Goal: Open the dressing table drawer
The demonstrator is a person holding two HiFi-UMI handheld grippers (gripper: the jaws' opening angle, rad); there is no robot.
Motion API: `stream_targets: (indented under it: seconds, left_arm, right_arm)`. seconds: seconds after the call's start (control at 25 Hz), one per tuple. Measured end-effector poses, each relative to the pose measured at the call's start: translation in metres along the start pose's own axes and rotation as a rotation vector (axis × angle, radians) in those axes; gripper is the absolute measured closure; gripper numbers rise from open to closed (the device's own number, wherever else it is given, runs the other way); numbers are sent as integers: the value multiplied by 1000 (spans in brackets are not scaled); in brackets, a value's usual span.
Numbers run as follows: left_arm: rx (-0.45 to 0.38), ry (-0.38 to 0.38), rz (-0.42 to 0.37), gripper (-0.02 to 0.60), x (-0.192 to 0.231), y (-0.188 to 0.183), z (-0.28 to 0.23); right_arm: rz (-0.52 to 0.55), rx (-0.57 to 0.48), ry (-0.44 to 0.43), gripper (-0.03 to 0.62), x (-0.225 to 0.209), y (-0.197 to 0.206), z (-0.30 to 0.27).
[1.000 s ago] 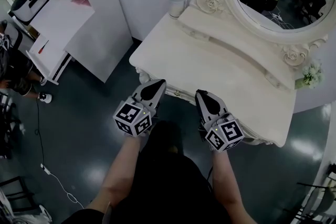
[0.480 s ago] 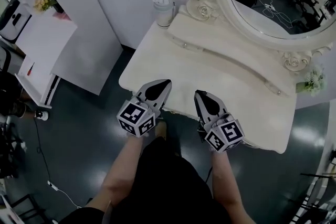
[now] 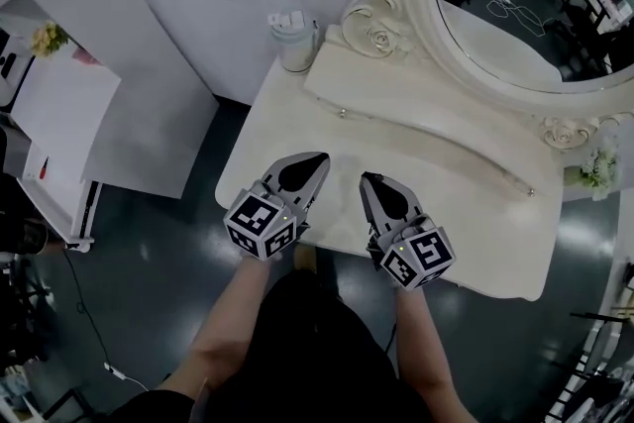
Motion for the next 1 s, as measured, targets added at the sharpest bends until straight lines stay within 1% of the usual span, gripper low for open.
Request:
stream_targets:
  seconds: [0.28, 0.32, 0.36, 0.44, 0.52, 0.6, 0.68, 0.76, 0.88, 0.96, 1.0]
  left_arm:
    - [53, 60, 15, 566, 27, 5, -33]
    - [59, 70, 19, 561, 31, 6, -37]
    - [65, 82, 24, 541, 34, 8, -42]
    - [75, 98, 28, 537, 39, 11, -50]
    - [83, 98, 26, 537, 44, 14, -57]
    - [90, 85, 34, 537, 48, 18, -65]
    - [96, 70, 56, 506, 50, 23, -73]
    - [102, 51, 73, 506, 53, 26, -79]
    - [120, -6, 83, 505, 60, 29, -89]
    - [140, -49, 92, 483, 65, 34, -94]
    - [150, -67, 98, 482, 67, 36, -95]
  right_arm:
    - [-28, 18, 48, 588, -19, 4, -30]
    - [-34, 20, 56, 588, -23, 6, -34]
    - [-40, 21, 64, 588, -26, 8, -37]
    - [-52, 23, 77, 588, -31, 11, -44]
    - [-59, 26, 84, 588, -36, 14, -50]
    - [-69, 35, 87, 588, -42, 16, -55]
    - [-79, 50, 87, 588, -47, 20, -59]
    - [-83, 63, 88, 588, -53, 23, -62]
    - [-82, 69, 93, 588, -65, 24, -68]
    - [-94, 74, 90, 588, -73, 26, -71]
    - [-101, 77, 85, 588, -76, 28, -73]
Point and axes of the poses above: the fingertips, and each gripper's own axes: z backward along the fingers, x to its left, y out of its underside, the point moved 10 cm from there along z, backward along the fingers, and after that the axes turned 2 degrees about x, right-handed, at the moved point
